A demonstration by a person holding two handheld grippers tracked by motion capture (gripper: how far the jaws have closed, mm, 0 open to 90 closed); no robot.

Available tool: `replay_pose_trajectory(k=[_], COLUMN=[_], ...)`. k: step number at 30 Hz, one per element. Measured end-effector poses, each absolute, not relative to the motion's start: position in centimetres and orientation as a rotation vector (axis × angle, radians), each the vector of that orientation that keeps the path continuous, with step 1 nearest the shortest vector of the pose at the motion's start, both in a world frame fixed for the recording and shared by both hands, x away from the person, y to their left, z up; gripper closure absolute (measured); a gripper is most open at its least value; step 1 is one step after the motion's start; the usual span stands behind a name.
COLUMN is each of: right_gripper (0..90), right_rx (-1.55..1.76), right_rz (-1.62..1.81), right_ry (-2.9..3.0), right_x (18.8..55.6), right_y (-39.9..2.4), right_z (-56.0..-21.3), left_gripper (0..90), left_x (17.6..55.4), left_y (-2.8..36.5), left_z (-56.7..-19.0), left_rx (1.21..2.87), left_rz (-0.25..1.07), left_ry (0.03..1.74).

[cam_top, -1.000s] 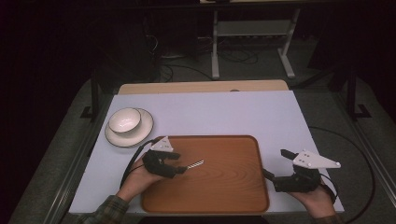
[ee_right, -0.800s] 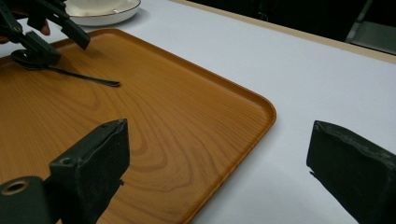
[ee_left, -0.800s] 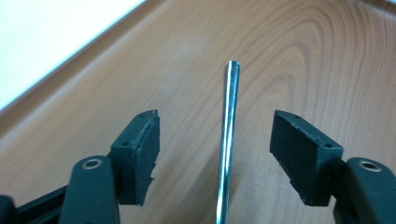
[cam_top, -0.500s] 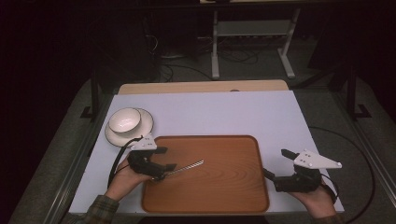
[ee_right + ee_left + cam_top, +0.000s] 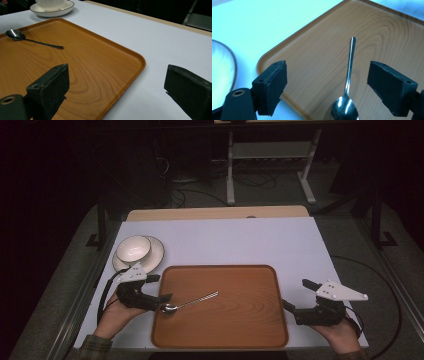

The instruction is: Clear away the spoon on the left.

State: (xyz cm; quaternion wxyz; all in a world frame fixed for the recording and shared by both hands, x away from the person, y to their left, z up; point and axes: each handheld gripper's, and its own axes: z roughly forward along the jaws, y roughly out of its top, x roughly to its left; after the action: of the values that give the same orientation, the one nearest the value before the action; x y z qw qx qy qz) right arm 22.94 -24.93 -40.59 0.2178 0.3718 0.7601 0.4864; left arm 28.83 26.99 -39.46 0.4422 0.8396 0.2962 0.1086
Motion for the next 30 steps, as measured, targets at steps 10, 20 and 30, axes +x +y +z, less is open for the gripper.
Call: replay_pose_trajectory(k=[10, 20, 30], right_gripper=[5.2, 5.2, 5.2], right_rx=[1.026, 1.026, 1.026], right_rz=[1.351, 1.351, 1.354], right_ry=[2.103, 2.105, 2.108], right_x=[22.9, 22.9, 22.9], right_y=[-25.0, -24.9, -24.9], right_z=[-40.6, -40.6, -40.6], left_gripper=[15.9, 14.9, 2.8], left_x=[27.9, 27.3, 27.7], left_y=[29.6, 31.3, 31.3], left_z=[-39.4, -40.0, -40.5], left_rx=[2.038, 2.032, 2.048], left_rz=[0.324, 0.358, 0.366], left_ry=[0.785, 0.826, 0.860])
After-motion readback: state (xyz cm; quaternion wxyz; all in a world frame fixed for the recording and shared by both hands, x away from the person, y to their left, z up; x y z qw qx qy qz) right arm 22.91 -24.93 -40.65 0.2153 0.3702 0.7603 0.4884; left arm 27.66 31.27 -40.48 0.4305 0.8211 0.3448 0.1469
